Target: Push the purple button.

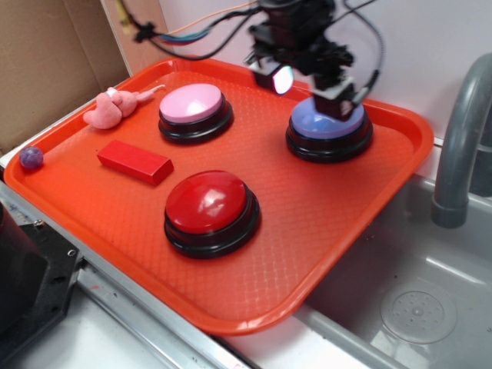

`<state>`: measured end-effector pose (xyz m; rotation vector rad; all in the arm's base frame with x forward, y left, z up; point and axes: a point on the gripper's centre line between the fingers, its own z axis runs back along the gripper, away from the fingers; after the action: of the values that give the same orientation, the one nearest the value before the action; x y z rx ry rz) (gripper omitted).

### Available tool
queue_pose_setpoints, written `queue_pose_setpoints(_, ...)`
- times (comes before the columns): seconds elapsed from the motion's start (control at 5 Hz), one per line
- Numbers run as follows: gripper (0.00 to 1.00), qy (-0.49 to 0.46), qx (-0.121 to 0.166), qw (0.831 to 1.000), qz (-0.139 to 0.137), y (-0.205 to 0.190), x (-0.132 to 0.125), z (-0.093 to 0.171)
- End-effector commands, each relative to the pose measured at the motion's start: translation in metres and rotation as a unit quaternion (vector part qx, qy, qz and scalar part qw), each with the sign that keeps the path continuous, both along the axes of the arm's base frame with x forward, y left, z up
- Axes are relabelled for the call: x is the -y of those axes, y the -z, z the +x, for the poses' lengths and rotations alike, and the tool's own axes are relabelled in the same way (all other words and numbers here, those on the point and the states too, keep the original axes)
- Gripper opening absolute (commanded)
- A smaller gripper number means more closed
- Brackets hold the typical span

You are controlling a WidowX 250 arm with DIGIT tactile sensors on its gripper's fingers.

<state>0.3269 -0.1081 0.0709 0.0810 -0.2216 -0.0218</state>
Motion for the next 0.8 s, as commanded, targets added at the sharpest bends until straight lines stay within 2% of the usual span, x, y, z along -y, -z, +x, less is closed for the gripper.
queue_pose_setpoints(0.0,1.0,-0.003,0.02,0.999,-0.027,-0.007,-0.008,0.009)
queue_pose_setpoints(0.4,1.0,-0.024,0.003,0.999,-0.025,0.006,-0.025,0.008)
queue_pose_setpoints(0.6,1.0,-0.023,-0.007,0.999,-0.038,0.009,-0.021,0.01)
